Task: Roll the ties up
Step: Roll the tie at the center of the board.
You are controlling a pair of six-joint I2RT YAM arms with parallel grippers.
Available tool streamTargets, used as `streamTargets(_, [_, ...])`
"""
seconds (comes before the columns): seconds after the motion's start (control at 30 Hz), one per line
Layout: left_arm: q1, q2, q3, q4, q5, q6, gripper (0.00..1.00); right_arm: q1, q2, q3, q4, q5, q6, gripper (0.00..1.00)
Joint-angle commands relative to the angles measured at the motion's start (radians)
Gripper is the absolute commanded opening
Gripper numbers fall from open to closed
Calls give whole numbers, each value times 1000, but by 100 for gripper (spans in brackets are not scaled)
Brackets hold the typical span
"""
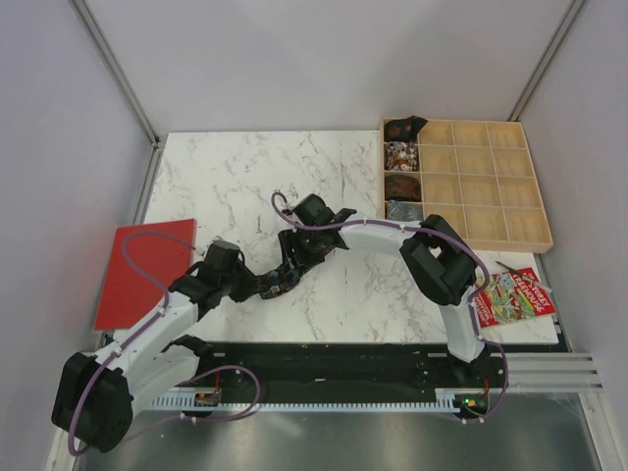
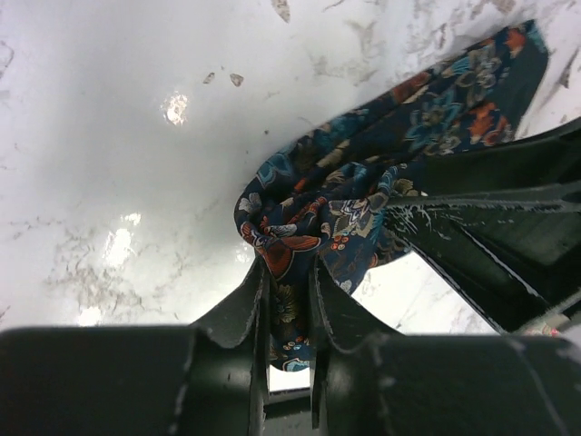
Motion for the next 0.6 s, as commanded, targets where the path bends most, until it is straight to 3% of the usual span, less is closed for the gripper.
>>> streamTargets(0.0, [-1, -60, 96, -199, 1, 41, 10, -17, -91, 51, -40, 5, -3, 67])
streamTargets(0.07, [-1, -83, 122, -258, -28, 50, 9, -15, -134, 58, -47, -4, 6, 67])
streamTargets(0.27, [-1, -125, 166, -394, -32, 63, 9, 14, -199, 52, -22, -29, 57, 54])
streamTargets(0.4, [-1, -135, 182, -430, -35, 63, 8, 43, -181, 39, -8, -24, 80, 42])
streamTargets(0.57, [-1, -148, 197, -462, -42, 57, 8, 97, -124, 26, 22, -18, 100, 38])
